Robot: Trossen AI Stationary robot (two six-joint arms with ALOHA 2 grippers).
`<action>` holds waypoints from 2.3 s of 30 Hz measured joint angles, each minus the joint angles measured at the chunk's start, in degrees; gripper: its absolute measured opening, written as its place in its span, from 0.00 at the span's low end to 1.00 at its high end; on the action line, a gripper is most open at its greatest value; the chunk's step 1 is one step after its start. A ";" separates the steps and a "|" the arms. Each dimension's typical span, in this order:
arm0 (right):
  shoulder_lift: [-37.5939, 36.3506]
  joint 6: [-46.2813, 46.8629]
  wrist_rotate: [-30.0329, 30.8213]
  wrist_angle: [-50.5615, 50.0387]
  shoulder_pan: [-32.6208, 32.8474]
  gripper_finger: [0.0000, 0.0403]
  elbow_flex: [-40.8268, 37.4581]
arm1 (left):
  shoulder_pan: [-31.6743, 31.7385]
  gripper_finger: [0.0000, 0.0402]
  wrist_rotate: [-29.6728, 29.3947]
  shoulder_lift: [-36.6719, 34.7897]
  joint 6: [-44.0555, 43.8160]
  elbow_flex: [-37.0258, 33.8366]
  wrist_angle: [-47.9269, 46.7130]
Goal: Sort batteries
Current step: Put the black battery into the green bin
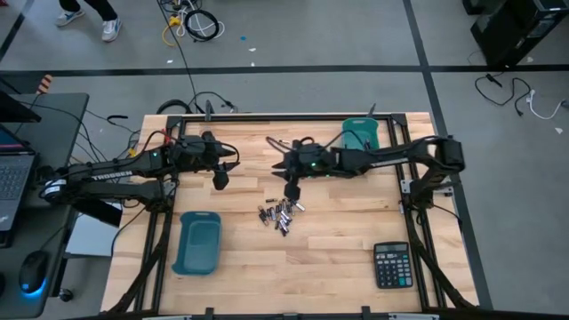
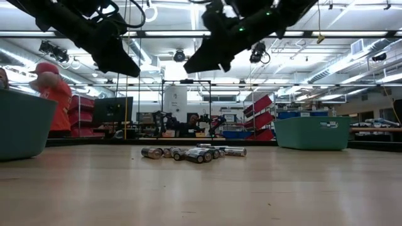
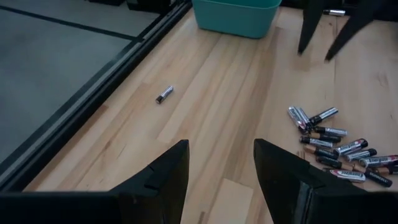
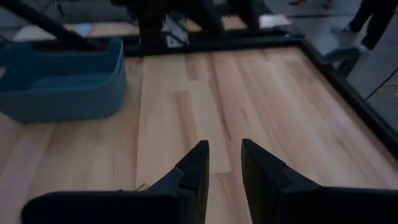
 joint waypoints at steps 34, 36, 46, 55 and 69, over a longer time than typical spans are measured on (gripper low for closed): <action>16.55 -11.06 -0.09 -2.36 4.31 0.27 3.34 | 0.00 0.45 -0.11 0.02 0.59 0.00 -1.29; 16.55 -11.28 -0.09 -2.32 4.31 0.28 3.34 | -0.02 0.45 -0.13 0.02 0.61 0.00 -1.29; 19.86 -11.04 -0.17 1.19 4.56 0.32 3.35 | -0.02 0.45 -0.13 0.02 0.63 0.00 -1.36; 21.21 -8.70 -0.87 1.39 4.69 0.32 3.32 | -0.28 0.45 -0.21 0.04 0.59 0.00 -1.43; 21.20 -8.61 -0.55 -1.82 4.48 0.31 3.34 | -0.30 0.45 -0.32 0.04 0.57 0.00 -1.30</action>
